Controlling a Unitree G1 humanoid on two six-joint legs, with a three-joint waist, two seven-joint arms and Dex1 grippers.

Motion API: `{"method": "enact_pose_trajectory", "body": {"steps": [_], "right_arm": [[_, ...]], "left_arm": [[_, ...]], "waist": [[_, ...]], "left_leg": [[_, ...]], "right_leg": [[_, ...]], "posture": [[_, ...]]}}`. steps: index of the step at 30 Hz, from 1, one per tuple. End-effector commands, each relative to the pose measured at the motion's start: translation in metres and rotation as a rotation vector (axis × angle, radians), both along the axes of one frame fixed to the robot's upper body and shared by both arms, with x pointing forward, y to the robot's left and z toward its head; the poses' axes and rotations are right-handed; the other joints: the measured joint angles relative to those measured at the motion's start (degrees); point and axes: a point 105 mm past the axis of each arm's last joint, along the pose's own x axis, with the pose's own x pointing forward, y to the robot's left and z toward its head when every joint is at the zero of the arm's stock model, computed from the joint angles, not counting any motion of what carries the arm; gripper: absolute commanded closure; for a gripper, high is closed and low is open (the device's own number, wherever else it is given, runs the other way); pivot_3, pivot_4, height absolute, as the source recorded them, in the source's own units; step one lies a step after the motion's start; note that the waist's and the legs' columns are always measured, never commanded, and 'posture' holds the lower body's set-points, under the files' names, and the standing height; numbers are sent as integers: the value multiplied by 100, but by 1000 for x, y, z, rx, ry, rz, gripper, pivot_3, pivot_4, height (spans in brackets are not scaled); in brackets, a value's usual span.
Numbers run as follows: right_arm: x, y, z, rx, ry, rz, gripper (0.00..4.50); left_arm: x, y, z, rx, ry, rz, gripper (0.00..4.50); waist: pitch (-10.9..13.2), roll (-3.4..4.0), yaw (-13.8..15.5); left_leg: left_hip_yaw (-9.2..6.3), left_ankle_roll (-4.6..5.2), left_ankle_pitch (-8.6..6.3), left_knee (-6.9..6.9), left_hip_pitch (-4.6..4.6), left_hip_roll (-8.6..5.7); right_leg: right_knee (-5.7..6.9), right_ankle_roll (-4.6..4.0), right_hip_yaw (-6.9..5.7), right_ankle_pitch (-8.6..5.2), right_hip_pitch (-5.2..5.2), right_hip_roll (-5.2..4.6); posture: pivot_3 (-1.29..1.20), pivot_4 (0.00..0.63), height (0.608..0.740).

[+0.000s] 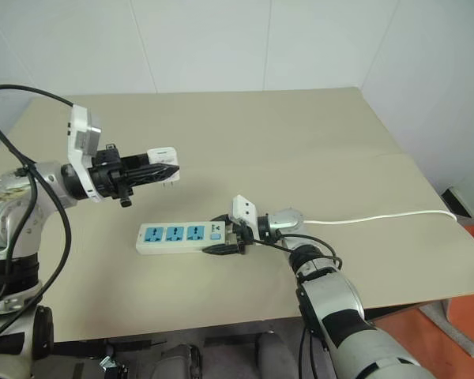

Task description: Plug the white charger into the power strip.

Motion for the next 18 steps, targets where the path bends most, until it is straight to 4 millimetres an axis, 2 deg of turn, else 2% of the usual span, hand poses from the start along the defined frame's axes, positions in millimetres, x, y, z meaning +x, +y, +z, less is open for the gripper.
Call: {"method": "enact_pose_trajectory", "body": {"steps": [1,6,11,18], "right_arm": [[-9,0,-13,-72,20,58,1061],[-10,1,-14,-81,17,65,1061],[-9,1,-14,-86,14,65,1061],[-10,1,-16,-94,11,67,1061]], "left_arm": [[-9,-6,5,-26,-54,-49,3493],[-15,-7,-7,-63,-44,-101,3493],[-24,-9,-34,-17,-23,-213,3493],[-24,-16,-70,81,-9,-282,3493]], "waist": [[0,0,0],[0,0,-4],[0,0,-2],[0,1,-3]], "left_leg": [[0,0,0,0,0,0],[0,-1,0,0,1,0],[0,-2,-1,-1,1,0],[0,-2,-1,-1,2,0]], "right_leg": [[0,0,0,0,0,0],[-1,0,0,0,0,0],[-2,0,0,0,1,1],[-4,0,0,0,2,2]], "posture": [[0,150,740],[0,150,740],[0,150,740],[0,150,740]]}}
